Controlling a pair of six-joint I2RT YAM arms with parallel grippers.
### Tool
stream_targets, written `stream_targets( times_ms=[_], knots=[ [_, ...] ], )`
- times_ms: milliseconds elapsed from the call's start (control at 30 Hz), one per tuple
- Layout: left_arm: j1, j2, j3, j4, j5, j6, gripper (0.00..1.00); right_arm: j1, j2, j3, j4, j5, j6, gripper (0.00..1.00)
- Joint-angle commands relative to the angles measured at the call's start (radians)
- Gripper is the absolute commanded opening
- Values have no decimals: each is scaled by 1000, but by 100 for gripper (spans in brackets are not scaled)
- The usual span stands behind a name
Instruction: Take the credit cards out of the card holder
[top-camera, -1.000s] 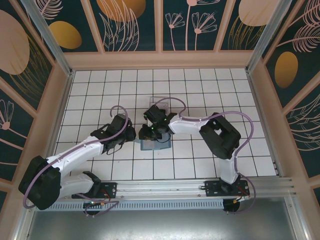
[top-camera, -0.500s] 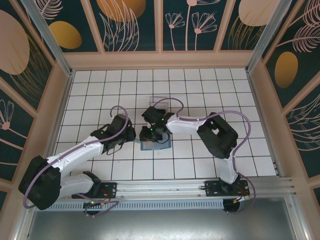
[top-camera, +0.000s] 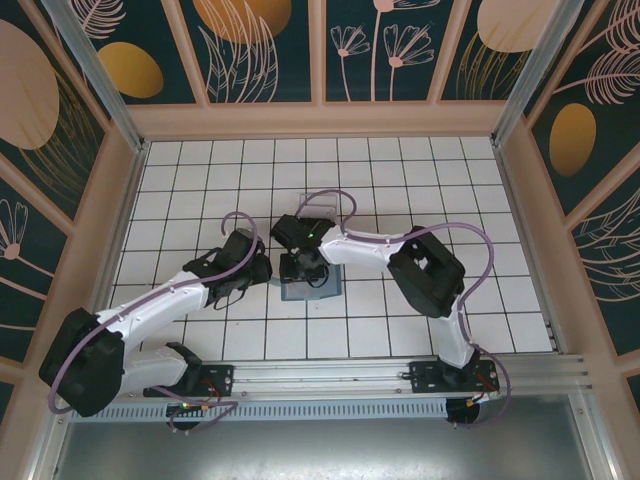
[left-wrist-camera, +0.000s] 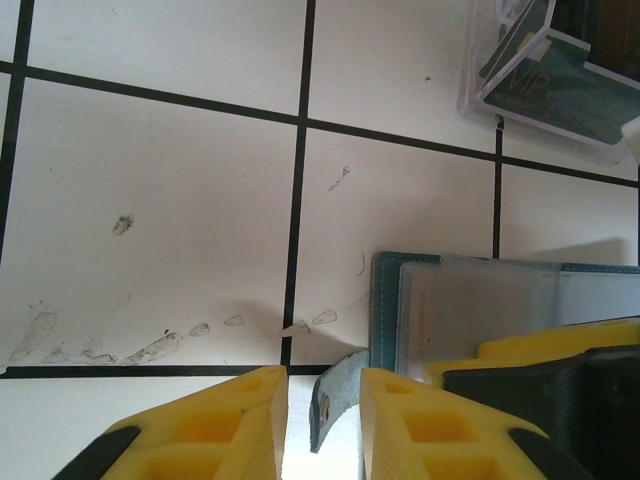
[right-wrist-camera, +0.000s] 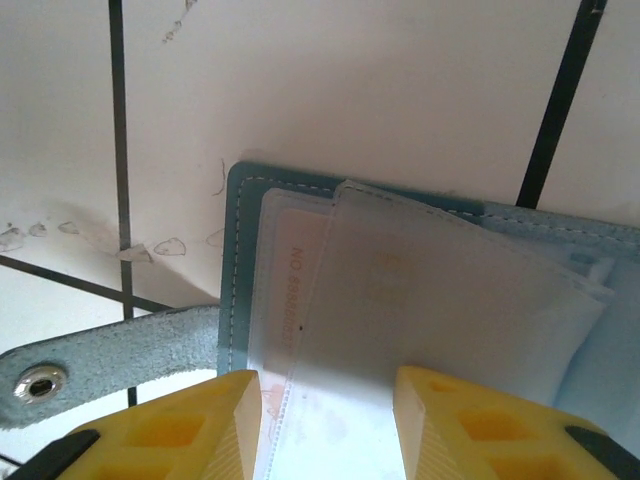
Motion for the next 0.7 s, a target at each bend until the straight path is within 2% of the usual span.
stream_targets(
  times_ms=[0,167,400,667],
  knots=[
    [6,8,2,4,-3,8,26,16,35,42,-113,93,-17,42],
    [6,-1,4,-1,-11,7,26,20,12,61,-90,101,-9,43],
    [5,-33,-3,-8,-39,0,26,14,-21,21,74,-73,15,43],
    [6,-49,-9,-13,-47,0,27,5,-18,-39,144,-147,51,42]
  ],
)
